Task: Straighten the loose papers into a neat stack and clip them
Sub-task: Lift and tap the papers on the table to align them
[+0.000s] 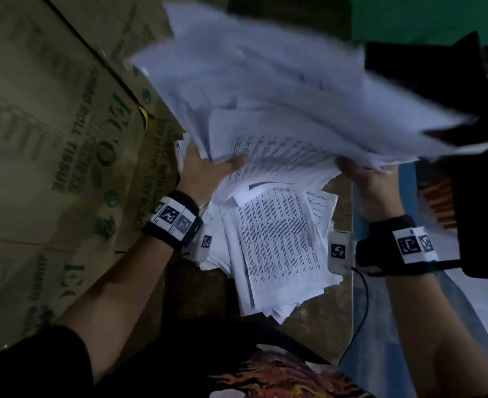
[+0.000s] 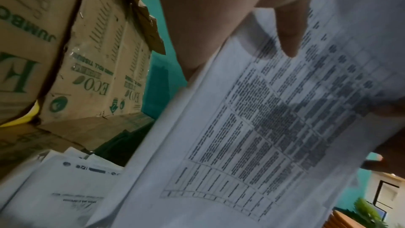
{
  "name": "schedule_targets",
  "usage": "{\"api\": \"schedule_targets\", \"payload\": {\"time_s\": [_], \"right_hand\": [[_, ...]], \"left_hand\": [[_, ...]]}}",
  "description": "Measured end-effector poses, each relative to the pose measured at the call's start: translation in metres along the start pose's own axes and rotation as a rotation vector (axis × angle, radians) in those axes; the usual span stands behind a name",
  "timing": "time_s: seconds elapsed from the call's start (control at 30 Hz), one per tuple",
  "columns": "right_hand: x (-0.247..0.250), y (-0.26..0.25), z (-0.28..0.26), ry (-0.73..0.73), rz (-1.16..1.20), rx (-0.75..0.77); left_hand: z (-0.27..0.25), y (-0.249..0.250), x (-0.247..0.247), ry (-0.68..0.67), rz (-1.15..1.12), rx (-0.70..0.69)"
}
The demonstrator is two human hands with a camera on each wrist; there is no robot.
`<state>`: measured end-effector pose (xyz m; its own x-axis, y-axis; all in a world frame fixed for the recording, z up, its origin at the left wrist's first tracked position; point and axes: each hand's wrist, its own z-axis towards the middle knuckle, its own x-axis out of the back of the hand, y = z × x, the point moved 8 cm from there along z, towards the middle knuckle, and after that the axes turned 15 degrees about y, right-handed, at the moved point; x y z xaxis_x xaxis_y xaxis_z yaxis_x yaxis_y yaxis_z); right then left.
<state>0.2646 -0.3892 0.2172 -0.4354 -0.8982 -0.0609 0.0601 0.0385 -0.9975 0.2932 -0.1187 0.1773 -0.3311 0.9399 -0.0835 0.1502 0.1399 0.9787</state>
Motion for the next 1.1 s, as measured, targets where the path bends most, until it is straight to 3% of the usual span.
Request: {"api": "schedule_targets", "payload": {"time_s": [0.17,0.27,0.33,0.4,0.47,0.53,0.63,0.77,0.83,0.87,1.0,1.1], "right_hand": [[0.002,0.024,0.021,-0.067,-0.091,-0.041],[-0.006,0.04,0.032,-0.06,-0.201,-0.053],[-0.009,0.046,0.038,0.03,-0.236,-0.089],[-0.015,0.025,0.037,0.109,-0.283,0.048],[-0.019,0.002,0.031,0.14,-0.263,0.195],[-0.019,-0.002,0.026,0.14,-0.219,0.24],[-0.015,0.035,0.019,0.051,-0.187,0.061],[0.011,0.137,0.014,0.01,-0.753,-0.478],[0.011,0.159,0.012,-0.032,-0.834,-0.581],[0.01,0.16,0.017,-0.004,-0.811,-0.554],[0.01,0.105,0.049,0.208,-0.359,-0.131],[0.021,0.093,0.048,0.107,-0.325,-0.09]], "left_hand": [[0.01,0.003,-0.018,-0.265,0.145,-0.099],[0.014,-0.015,-0.026,-0.276,0.174,-0.022],[0.011,-0.004,-0.027,-0.142,0.147,-0.008],[0.011,0.013,-0.023,0.037,0.089,-0.085],[0.009,0.028,-0.023,0.098,0.066,-0.203],[0.006,0.031,-0.019,0.133,0.021,-0.269],[0.008,-0.007,-0.015,0.129,0.058,-0.175],[0.018,-0.073,-0.014,0.069,0.237,0.094],[0.022,-0.088,-0.016,0.049,0.284,0.139],[0.02,-0.084,-0.021,0.041,0.274,0.137],[0.023,-0.07,-0.023,0.074,0.258,0.063],[0.008,-0.078,-0.014,0.048,0.27,0.125]]}}
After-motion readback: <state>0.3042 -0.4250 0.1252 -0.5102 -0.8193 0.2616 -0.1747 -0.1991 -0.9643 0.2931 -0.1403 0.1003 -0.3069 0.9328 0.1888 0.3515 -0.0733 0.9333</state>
